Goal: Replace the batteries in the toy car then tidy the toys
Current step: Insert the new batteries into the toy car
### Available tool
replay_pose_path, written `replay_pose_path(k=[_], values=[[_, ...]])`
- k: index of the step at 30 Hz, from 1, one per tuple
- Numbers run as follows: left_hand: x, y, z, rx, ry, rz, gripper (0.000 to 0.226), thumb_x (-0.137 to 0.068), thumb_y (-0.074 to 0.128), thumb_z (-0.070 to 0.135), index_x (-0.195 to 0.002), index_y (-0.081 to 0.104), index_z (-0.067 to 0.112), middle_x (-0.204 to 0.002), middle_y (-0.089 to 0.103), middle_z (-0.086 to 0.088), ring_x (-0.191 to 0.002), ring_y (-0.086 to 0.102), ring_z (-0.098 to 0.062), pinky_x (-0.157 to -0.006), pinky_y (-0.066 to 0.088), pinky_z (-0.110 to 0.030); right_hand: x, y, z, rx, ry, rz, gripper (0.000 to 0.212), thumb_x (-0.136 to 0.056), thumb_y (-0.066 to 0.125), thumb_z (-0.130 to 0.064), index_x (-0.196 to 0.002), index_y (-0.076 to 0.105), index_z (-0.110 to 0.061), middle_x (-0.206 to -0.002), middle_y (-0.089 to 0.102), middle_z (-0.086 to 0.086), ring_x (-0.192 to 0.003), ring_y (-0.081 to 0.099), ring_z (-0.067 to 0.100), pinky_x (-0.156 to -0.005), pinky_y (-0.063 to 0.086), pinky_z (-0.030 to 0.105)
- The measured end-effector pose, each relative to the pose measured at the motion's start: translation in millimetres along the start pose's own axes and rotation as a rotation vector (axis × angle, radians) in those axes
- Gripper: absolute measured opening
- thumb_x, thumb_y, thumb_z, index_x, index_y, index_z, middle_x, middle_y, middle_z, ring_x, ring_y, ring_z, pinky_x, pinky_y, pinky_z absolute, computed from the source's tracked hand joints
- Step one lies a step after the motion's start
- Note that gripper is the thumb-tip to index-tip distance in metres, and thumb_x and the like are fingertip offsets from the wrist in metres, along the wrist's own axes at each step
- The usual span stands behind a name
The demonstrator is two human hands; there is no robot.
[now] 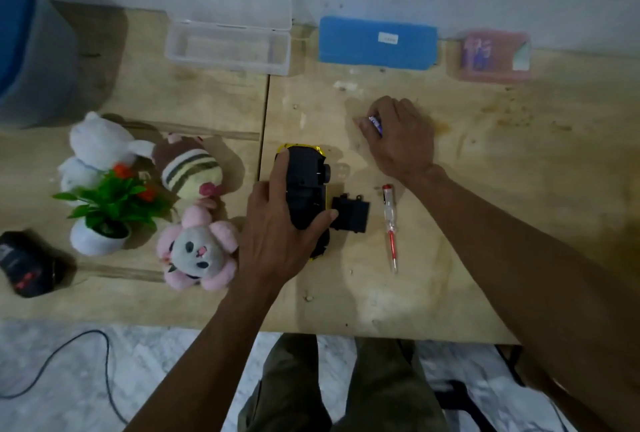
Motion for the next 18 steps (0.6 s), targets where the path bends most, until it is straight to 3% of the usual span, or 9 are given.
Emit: replay_pose_path(k=[3,5,8,10,11,14,18], values=[[-0.1,4.8,6.1,0.04,0.014,0.028,0.108,-0.077,0.081,0.047,-0.159,0.013,0.03,-0.133,0.049,-0.008,-0.115,0.046,-0.019,-0.082,0.035,-0.026,4.5,3.6,1.0,-0.008,-0.005,0.034,0.035,-0.098,0.059,-0.044,-0.085,0.063,-0.011,-0.073,0.065,0.003,-0.066,0.062,0.024,-0.052,0.041,0.029],[-1.6,9.0,7.8,0.072,0.025,0.046,0.107,-0.076,0.083,0.04,-0.159,0.016,0.028,-0.13,0.051,-0.009,-0.105,0.043,-0.005,-0.082,0.031,-0.017,6.4,7.0,3.1,-0.004,-0.013,0.078,0.034,-0.098,0.059,-0.044,-0.086,0.065,-0.013,-0.075,0.068,0.001,-0.063,0.064,0.022,-0.049,0.042,0.028],[-3.1,13.4,10.0,0.106,0.029,0.066,0.105,-0.074,0.085,0.033,-0.158,0.023,0.026,-0.129,0.053,-0.008,-0.09,0.031,0.01,-0.067,0.028,-0.005,4.9,10.7,5.9,0.001,-0.012,0.139,0.028,-0.096,0.063,-0.039,-0.087,0.07,-0.014,-0.077,0.07,0.0,-0.061,0.065,0.022,-0.047,0.044,0.028],[-4.8,13.2,8.4,0.149,0.01,0.077,0.103,-0.073,0.087,0.031,-0.156,0.026,0.028,-0.131,0.052,-0.005,-0.097,0.037,0.008,-0.076,0.03,0.004,1.3,8.6,8.3,-0.085,0.087,0.093,0.031,-0.096,0.062,-0.04,-0.086,0.07,-0.012,-0.078,0.07,0.001,-0.063,0.064,0.022,-0.052,0.044,0.03],[-5.9,12.2,7.2,0.181,0.004,0.076,0.103,-0.072,0.087,0.031,-0.155,0.027,0.029,-0.133,0.052,-0.002,-0.105,0.043,0.004,-0.086,0.032,0.002,-1.4,6.1,8.5,-0.158,0.176,0.042,0.034,-0.096,0.06,-0.042,-0.087,0.069,-0.011,-0.079,0.071,0.002,-0.065,0.063,0.02,-0.055,0.043,0.03],[-5.9,7.2,6.1,0.309,-0.011,0.041,0.102,-0.068,0.086,0.036,-0.152,0.028,0.033,-0.138,0.054,0.006,-0.125,0.055,-0.013,-0.104,0.049,-0.038,-6.9,-9.9,1.5,-0.441,0.499,-0.048,0.036,-0.095,0.062,-0.043,-0.086,0.068,-0.008,-0.073,0.07,0.0,-0.064,0.059,0.011,-0.063,0.046,0.029],[3.3,-11.2,17.2,0.502,-0.058,-0.007,0.099,-0.073,0.09,0.021,-0.151,0.029,0.031,-0.131,0.054,0.026,-0.122,0.06,-0.008,-0.102,0.053,-0.045,-9.1,-55.0,-31.9,-0.926,0.847,-0.052,0.024,-0.092,0.071,-0.029,-0.082,0.068,-0.008,-0.059,0.071,-0.001,-0.048,0.063,0.01,-0.053,0.05,0.024]])
Point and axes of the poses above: each hand's wrist, its own x-axis away from the middle knuckle, its own y-axis out of the palm, z = x × y, the point moved 2 cm from there along -x, towards the middle knuckle
